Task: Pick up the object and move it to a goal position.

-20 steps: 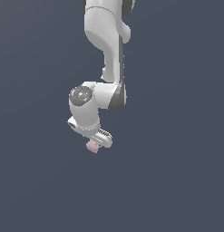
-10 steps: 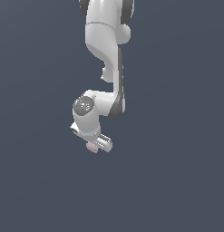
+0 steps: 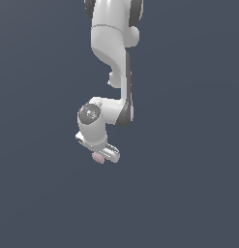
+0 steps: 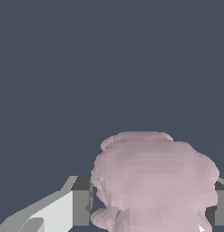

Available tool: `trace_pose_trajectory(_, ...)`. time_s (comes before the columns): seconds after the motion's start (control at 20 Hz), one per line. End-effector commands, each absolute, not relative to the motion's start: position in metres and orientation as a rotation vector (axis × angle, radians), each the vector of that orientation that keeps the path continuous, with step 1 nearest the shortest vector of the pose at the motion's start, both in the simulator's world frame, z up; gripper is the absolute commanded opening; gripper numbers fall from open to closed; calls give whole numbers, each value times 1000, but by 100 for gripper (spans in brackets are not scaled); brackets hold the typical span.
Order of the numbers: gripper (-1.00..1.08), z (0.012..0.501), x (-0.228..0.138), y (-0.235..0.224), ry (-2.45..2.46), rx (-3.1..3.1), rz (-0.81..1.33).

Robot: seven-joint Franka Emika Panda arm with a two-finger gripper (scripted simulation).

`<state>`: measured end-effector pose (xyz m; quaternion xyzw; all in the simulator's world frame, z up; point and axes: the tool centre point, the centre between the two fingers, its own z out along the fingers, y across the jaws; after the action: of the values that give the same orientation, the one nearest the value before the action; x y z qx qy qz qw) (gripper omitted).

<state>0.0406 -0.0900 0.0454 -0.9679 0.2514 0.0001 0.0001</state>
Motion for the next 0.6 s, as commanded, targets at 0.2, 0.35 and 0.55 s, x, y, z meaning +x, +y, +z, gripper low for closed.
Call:
trace_pose_trajectory(0.2,-100,46,41,-89,790,-3041,0)
trace_pose_trajectory(0.35,-100,47,43,-80,790,-3041,0)
trace_pose_trajectory(0.55,-100,50,50,-56,790,-3041,0)
